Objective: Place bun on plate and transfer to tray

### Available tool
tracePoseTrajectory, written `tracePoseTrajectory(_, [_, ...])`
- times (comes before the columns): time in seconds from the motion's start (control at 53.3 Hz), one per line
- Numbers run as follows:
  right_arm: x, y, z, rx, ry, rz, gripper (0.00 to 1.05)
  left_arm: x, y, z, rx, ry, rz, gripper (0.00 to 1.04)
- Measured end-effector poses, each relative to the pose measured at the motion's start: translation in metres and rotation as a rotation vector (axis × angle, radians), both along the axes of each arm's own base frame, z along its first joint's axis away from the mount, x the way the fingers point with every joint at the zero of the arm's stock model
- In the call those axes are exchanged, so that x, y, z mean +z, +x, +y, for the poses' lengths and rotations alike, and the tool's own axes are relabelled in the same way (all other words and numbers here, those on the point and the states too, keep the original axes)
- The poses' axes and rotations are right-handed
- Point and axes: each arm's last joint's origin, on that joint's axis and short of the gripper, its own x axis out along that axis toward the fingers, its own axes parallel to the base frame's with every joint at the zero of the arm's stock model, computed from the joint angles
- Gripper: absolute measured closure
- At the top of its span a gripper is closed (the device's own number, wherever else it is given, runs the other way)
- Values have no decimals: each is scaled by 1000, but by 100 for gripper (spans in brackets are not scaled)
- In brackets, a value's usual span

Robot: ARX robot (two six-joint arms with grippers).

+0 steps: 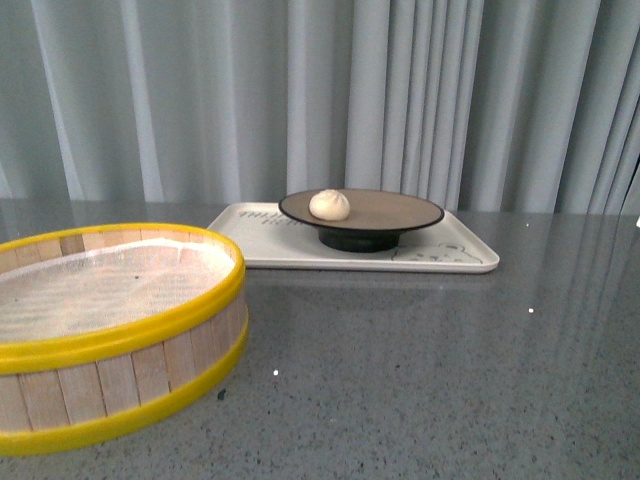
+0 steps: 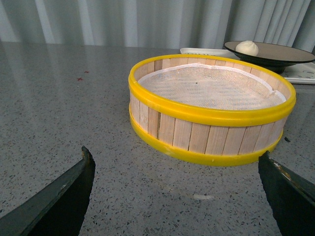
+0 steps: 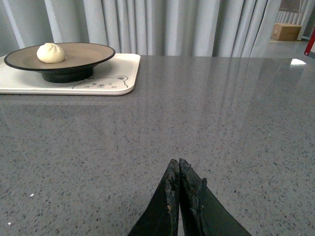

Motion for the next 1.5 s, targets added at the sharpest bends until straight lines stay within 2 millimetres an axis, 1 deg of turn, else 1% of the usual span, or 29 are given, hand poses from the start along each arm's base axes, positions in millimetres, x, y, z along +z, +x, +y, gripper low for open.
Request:
tracePoseTrajectory(0.188, [-6,-13,0,3,0,2,103,0,0,0,0,0,0,7])
tracePoseTrajectory(0.432, [-10,-26,0,3,0,-2,103,0,0,0,0,0,0,7])
tracePoseTrajectory(0.544, [-20,-32,0,3,0,4,103,0,0,0,0,0,0,7])
tracePoseTrajectory(1.013, [-15,-50,0,3,0,-18,103,0,0,0,0,0,0,7])
tracePoseTrajectory(1.501, [-15,-59,0,3,0,-19,103,0,0,0,0,0,0,7])
